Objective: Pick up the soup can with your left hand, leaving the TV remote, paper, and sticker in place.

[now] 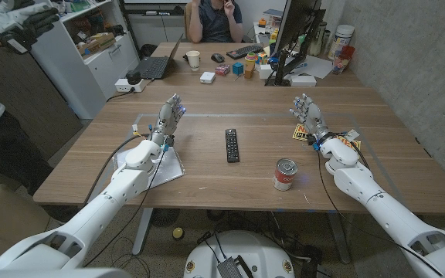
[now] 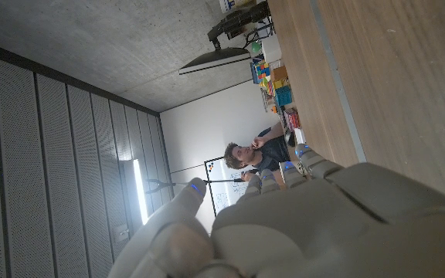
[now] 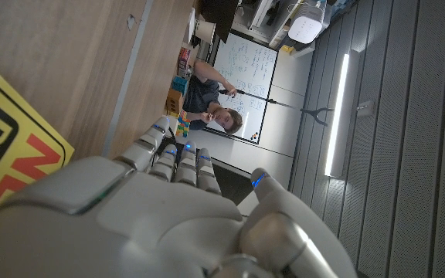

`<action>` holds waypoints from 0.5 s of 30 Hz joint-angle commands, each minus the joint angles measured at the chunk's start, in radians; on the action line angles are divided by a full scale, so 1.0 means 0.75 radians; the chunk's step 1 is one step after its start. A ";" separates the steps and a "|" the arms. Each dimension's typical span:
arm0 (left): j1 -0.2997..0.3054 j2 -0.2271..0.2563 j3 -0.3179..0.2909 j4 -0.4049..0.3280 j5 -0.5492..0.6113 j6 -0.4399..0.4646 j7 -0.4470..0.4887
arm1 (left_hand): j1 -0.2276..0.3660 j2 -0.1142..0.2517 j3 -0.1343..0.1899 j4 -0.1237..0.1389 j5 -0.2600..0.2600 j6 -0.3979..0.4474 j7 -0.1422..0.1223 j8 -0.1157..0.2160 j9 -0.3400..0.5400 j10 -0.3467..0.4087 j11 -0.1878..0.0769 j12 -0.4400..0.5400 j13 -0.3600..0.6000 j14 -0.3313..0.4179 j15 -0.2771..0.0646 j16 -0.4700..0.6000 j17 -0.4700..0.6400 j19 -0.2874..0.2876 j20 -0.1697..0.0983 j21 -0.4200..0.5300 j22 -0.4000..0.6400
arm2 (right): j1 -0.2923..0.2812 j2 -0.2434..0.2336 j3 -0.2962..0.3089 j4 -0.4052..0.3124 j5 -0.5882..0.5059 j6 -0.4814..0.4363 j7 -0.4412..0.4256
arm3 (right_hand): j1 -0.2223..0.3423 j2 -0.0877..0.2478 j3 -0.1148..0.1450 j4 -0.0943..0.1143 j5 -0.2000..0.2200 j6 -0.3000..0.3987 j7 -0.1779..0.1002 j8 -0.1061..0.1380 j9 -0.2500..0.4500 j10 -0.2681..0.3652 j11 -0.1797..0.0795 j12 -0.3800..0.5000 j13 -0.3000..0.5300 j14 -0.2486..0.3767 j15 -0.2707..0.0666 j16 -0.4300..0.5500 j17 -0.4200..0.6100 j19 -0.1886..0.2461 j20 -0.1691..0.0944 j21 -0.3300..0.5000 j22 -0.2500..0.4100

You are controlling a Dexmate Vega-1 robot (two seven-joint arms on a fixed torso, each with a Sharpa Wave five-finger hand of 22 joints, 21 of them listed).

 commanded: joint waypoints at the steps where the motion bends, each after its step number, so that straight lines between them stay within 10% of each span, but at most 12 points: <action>1: 0.005 0.006 -0.001 -0.009 -0.002 0.003 0.003 | 0.000 0.150 0.008 0.000 0.008 -0.044 0.000 0.006 0.004 -0.105 0.002 0.008 0.005 -0.077 -0.001 0.006 0.003 -0.012 0.002 0.007 0.002 | -0.037 0.150 0.190 -0.005 -0.144 -0.070 0.093 | 0.003 0.061 0.010 -0.001 0.007 0.010 0.003 0.010 0.007 0.013 0.002 0.006 0.006 -0.001 -0.011 0.009 0.005 0.008 -0.017 0.006 0.002; 15: 0.002 0.008 0.001 -0.007 0.005 -0.004 -0.001 | 0.001 0.150 0.005 0.000 0.009 -0.047 0.000 0.005 0.004 -0.107 0.002 0.007 0.005 -0.078 -0.001 0.006 0.003 -0.012 0.001 0.007 0.002 | -0.044 0.249 0.301 -0.006 -0.259 -0.118 0.167 | 0.003 0.062 0.008 -0.001 0.007 0.011 0.002 0.010 0.007 0.012 0.003 0.005 0.006 0.000 -0.010 0.008 0.005 0.009 -0.016 0.006 0.002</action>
